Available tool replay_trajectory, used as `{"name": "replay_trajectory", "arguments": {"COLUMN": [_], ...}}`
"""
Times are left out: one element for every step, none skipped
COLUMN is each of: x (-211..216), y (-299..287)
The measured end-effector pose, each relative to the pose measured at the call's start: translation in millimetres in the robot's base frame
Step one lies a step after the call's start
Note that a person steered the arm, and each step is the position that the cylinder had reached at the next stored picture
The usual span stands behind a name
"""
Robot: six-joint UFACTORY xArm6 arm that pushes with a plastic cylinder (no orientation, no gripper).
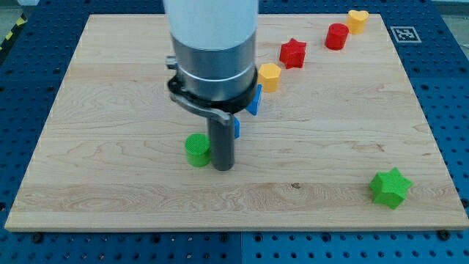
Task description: Move the green star closer to green circle
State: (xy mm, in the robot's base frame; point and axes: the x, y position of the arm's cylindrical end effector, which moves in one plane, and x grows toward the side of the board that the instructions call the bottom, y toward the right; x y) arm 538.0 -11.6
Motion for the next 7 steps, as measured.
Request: {"name": "replay_trajectory", "arguments": {"x": [-3,-7,-9,-9,16,49,50], "y": [56,117,197,282,327,323,317]}}
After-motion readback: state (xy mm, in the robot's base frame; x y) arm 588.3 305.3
